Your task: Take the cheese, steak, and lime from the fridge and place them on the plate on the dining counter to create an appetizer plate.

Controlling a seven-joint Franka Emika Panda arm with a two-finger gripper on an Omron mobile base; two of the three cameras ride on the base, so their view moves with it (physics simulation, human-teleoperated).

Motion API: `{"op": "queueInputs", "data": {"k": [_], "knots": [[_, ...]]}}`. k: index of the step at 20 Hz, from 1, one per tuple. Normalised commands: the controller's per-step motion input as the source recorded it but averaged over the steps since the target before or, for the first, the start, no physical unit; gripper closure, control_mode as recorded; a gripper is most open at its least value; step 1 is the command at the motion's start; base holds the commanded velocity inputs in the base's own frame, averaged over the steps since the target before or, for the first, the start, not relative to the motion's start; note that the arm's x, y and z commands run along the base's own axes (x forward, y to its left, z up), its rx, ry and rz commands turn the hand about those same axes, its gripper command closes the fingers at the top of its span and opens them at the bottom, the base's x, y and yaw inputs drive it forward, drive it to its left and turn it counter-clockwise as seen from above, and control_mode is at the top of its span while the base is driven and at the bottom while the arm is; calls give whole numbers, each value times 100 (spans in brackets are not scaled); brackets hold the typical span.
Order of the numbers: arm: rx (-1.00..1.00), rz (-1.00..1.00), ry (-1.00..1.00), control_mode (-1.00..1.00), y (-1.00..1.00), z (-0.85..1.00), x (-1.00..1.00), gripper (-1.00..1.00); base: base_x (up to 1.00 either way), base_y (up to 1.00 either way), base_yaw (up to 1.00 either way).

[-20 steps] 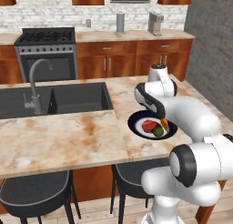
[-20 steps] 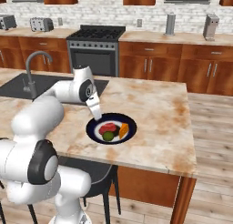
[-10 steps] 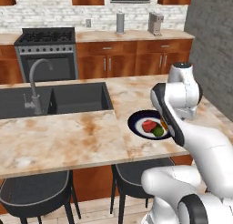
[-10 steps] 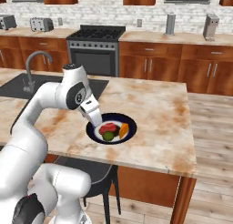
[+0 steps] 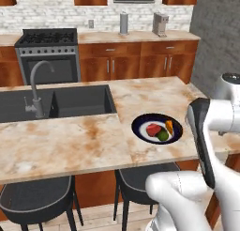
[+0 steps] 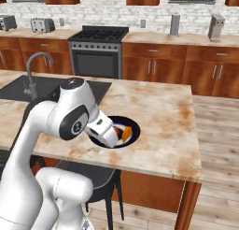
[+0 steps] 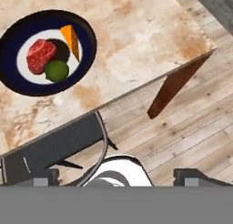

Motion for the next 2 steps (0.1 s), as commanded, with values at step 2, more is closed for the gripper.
{"op": "queueInputs", "data": {"k": [2], "knots": [[0,10,-12,-100,-54,15,-67,-100,0,0,0]]}}
